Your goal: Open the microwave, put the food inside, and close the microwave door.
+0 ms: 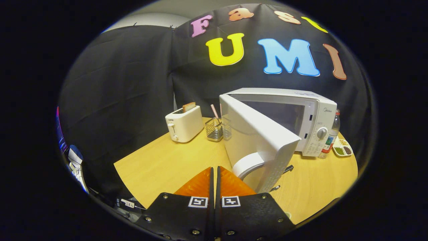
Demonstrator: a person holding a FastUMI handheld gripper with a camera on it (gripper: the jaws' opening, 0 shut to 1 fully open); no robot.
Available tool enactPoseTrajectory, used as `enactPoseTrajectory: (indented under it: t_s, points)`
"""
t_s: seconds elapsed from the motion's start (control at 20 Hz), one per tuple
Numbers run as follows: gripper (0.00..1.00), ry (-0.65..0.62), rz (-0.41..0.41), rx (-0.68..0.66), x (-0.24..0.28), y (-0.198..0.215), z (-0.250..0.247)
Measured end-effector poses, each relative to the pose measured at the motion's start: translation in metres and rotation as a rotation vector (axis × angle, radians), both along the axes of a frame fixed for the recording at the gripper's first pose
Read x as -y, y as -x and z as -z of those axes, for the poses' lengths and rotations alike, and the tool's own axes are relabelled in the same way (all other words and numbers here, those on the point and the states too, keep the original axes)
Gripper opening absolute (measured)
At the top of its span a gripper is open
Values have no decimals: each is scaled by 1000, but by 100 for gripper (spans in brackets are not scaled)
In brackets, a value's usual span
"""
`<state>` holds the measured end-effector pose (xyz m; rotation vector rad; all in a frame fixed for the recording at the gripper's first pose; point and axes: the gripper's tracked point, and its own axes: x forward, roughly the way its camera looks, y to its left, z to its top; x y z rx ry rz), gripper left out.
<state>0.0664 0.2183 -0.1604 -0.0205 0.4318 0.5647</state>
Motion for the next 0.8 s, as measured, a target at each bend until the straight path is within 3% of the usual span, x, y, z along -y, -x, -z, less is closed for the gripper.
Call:
enactPoseTrajectory:
  t_s: [0.8]
  points:
    - [1,24,270,36,91,-116,-3]
